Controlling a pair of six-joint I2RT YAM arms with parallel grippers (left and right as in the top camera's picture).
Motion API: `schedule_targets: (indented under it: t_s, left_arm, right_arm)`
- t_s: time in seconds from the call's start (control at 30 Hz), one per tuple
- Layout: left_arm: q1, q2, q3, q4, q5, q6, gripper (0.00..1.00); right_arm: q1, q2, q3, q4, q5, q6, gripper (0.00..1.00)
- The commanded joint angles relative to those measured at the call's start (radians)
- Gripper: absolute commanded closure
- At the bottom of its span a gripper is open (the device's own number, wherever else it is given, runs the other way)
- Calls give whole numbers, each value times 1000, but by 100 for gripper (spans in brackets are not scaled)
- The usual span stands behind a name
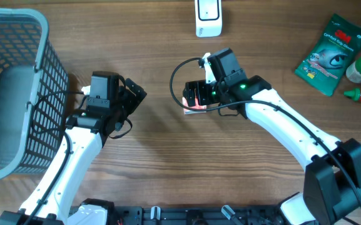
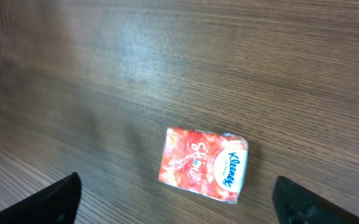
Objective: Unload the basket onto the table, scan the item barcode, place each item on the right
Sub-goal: 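Lift the tissue pack with the right gripper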
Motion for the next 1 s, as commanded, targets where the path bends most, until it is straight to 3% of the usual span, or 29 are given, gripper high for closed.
schedule_targets:
  t_s: [0.0, 0.13, 0.17, 0.23, 0.33, 0.43, 0.8, 0.97]
  left_arm:
    - [6, 6, -7, 2, -17, 13, 0]
    - [6, 6, -7, 2, -17, 13, 0]
    - [6, 6, -7, 2, -17, 13, 0]
    - [6, 6, -7, 2, -17, 13, 0]
    - [6, 6, -7, 2, -17, 13, 0]
    - [6, 6, -7, 2, -17, 13, 0]
    - [6, 6, -7, 2, -17, 13, 0]
    - [6, 6, -7, 2, -17, 13, 0]
  right_arm:
    - [1, -9, -4, 5, 18, 177, 9]
    - [13, 28, -4, 0, 47, 301, 33]
    - [17, 42, -4, -13, 64, 363, 36]
    - [27, 73, -4, -62, 69, 570, 32]
    - [39, 109, -4, -111, 54, 874, 49]
    - [40, 141, -4, -102, 29, 1035, 55]
    - [40, 256, -4, -18, 10, 1119, 58]
    - [41, 319, -4, 11, -37, 1144, 64]
